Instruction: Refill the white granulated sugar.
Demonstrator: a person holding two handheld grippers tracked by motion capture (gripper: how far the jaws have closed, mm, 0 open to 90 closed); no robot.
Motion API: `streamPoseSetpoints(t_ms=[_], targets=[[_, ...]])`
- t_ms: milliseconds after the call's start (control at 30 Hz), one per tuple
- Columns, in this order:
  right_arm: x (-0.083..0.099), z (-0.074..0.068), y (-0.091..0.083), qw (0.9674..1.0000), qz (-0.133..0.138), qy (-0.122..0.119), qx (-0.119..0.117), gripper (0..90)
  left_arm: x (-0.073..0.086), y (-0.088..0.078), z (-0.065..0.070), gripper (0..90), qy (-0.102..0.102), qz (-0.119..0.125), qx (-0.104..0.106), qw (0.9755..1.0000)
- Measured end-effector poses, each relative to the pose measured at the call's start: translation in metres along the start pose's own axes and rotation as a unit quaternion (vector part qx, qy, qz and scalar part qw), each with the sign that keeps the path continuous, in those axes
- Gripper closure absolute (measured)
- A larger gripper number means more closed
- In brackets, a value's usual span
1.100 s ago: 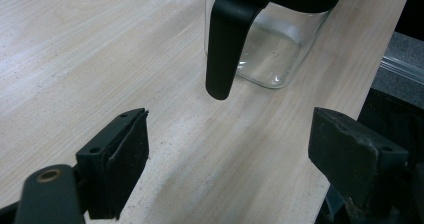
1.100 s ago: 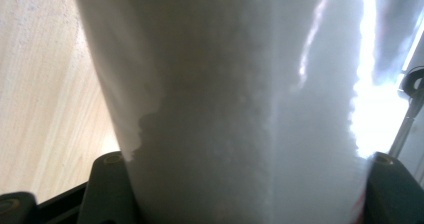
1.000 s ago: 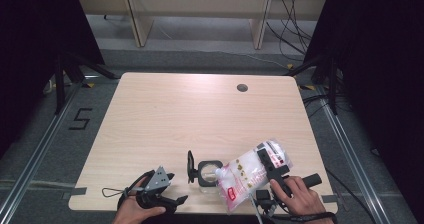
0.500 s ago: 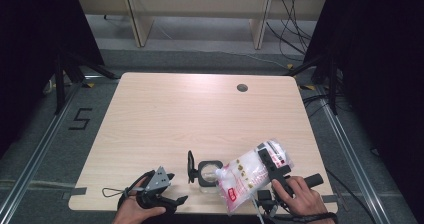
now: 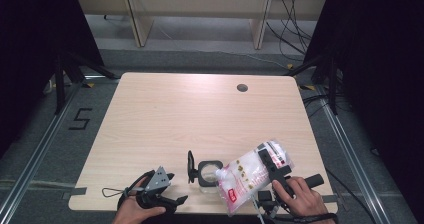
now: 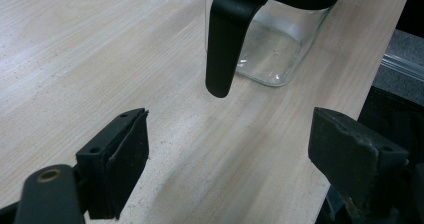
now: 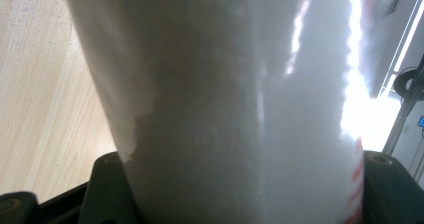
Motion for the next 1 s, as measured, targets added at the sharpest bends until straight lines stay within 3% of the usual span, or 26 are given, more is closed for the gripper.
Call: streamPoseSetpoints(t_ms=[100, 133, 167, 267, 400, 467, 500, 567, 633, 1000], targets=[[0.0002, -0.0025, -0.0003, 0.9999, -0.004, 0.016, -0.002, 40.6, 0.0001, -0.0003, -0.0001, 16.1, 0.001, -0.001, 0.000, 1.0000], [-0.0007, 0.0001, 0.0009, 1.0000, 0.004, 0.002, 0.002, 40.6, 0.0006, 0.0000, 0.0010, 16.1, -0.010, 0.000, 0.001, 0.9999], [-0.0006, -0.0005, 0.0008, 1.0000, 0.003, 0.004, 0.000, 40.6, 0.0006, 0.0001, 0.0012, 16.1, -0.013, 0.000, 0.000, 0.9999], [-0.0003, -0.0008, 0.0002, 1.0000, 0.002, 0.002, 0.000, 40.6, 0.0001, -0.0002, -0.0001, 16.1, 0.001, 0.000, 0.000, 1.0000], [0.0002, -0.0001, -0.0001, 1.0000, 0.002, 0.002, 0.001, 40.6, 0.0001, -0.0002, -0.0001, 16.1, 0.000, -0.001, 0.000, 1.0000], [0.0006, -0.0002, -0.0001, 1.0000, 0.002, 0.000, 0.001, 40.6, 0.0007, 0.0001, 0.0013, 16.1, -0.013, 0.000, 0.000, 0.9999], [0.0005, -0.0001, 0.0000, 1.0000, 0.002, -0.001, 0.001, 40.6, 0.0001, -0.0002, -0.0002, 16.1, 0.001, -0.001, 0.000, 1.0000], [0.0006, -0.0003, 0.0000, 1.0000, 0.003, 0.000, 0.001, 40.6, 0.0001, -0.0002, -0.0001, 16.1, 0.000, 0.000, 0.000, 1.0000], [0.0005, -0.0005, 0.0002, 1.0000, 0.004, 0.000, 0.001, 40.6, 0.0007, 0.0001, 0.0013, 16.1, -0.013, 0.000, 0.000, 0.9999], [0.0011, -0.0013, -0.0001, 1.0000, 0.003, 0.009, -0.002, 40.6, 0.0006, 0.0001, 0.0012, 16.1, -0.013, 0.000, 0.001, 0.9999]])
Point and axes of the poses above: each handheld gripper's, and its own axes: y roughly forward along the jaws, x roughly out of its underside, z roughly to its right, the point moved 7 cm from there along y, roughly forward along the jaws, and after that the axes turned 4 degrees about -y, right-handed, at the moved point
